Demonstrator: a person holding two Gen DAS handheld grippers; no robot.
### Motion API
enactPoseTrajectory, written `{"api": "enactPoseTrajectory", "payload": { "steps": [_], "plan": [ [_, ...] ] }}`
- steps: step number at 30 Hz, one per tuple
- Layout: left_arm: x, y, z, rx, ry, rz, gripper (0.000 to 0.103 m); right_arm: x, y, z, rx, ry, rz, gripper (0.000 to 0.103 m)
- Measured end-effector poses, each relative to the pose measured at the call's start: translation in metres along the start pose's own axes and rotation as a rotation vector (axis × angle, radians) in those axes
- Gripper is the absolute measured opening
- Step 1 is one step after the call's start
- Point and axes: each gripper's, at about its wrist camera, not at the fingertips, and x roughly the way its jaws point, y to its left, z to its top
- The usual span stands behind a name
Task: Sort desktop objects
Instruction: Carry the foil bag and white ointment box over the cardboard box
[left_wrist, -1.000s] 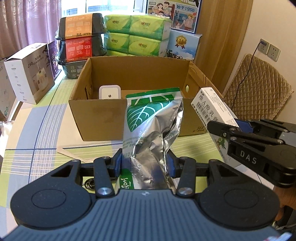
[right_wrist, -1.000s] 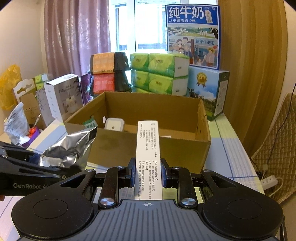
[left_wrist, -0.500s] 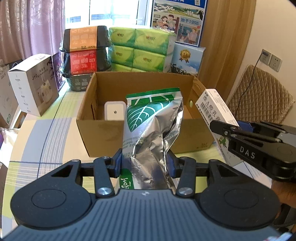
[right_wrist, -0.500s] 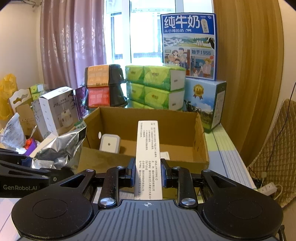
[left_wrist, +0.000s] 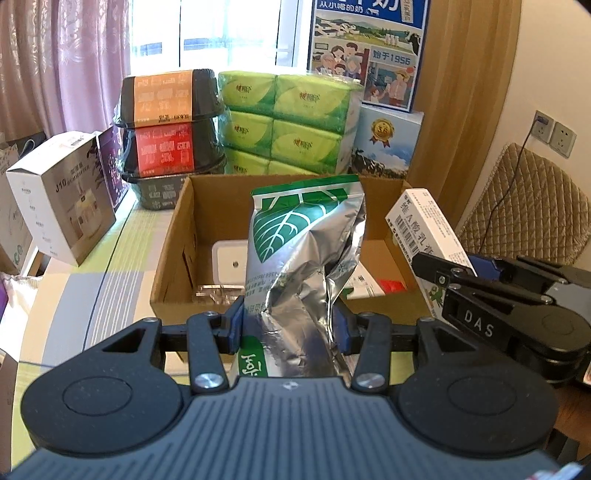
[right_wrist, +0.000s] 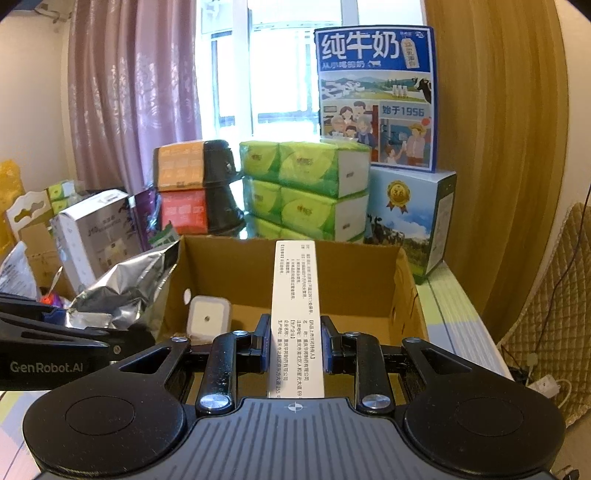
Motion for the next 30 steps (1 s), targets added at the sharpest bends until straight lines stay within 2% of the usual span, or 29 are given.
{"api": "enactPoseTrajectory", "payload": {
  "steps": [16,30],
  "plan": [
    [0.038,0.009,0.025,0.013,-0.007,0.007,0.041,0.032,0.002,0.012,-0.011,-0.018,-0.022,0.023],
    [0.061,0.02,0.052,-0.02,-0.05,-0.002,0.041,0.05,-0.005,0.023,-0.015,-0.052,-0.059,0.023]
  ]
}}
